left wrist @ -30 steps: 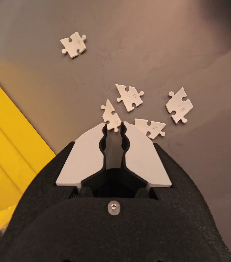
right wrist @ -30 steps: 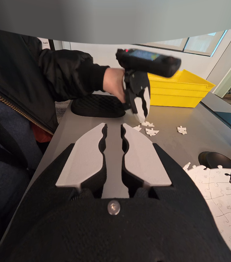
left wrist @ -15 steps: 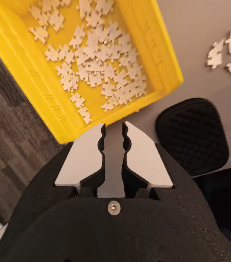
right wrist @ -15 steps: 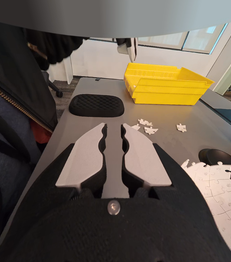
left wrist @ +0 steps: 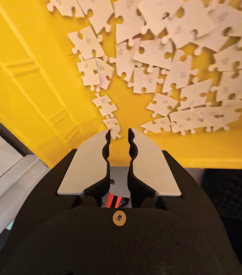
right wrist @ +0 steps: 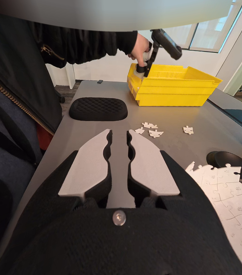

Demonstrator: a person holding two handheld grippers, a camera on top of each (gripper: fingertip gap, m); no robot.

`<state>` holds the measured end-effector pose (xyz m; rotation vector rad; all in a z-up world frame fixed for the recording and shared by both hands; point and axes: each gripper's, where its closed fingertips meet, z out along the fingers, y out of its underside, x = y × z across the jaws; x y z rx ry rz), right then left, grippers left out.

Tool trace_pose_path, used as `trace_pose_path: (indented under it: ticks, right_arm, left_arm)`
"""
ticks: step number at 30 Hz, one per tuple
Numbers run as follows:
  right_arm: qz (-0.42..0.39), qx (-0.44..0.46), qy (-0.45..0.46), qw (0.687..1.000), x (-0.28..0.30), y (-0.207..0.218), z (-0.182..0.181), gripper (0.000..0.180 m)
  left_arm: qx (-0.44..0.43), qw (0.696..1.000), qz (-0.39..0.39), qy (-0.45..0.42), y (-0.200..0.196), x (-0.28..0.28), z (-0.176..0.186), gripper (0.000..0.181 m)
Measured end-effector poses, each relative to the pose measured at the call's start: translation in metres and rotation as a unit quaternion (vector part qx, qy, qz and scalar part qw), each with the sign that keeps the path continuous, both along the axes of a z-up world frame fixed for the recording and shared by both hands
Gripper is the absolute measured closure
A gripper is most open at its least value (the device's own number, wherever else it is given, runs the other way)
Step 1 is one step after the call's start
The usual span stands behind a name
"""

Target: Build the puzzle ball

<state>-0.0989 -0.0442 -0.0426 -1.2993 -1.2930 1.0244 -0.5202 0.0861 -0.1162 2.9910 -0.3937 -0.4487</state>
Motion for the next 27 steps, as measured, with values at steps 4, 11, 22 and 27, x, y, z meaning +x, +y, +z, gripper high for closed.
trace_pose_path:
  ticks: [4, 11, 22, 27]
  right_arm:
    - [0.004, -0.001, -0.001, 1.000, 0.000, -0.002, 0.000, 0.160]
    - [0.009, 0.001, -0.002, 1.000, 0.000, -0.004, 0.001, 0.160]
    - [0.014, 0.006, -0.006, 1.000, -0.001, -0.008, 0.001, 0.160]
    - [0.016, 0.008, -0.006, 1.000, -0.001, -0.009, 0.002, 0.160]
  left_arm:
    - [-0.028, 0.999, 0.033, 0.001, -0.004, -0.009, -0.012, 0.152]
    - [-0.062, 0.996, 0.063, -0.007, -0.012, -0.015, -0.028, 0.156]
    - [-0.095, 0.988, 0.098, -0.076, -0.014, -0.004, -0.034, 0.169]
    - [-0.055, 0.995, 0.072, -0.046, -0.005, -0.003, -0.023, 0.154]
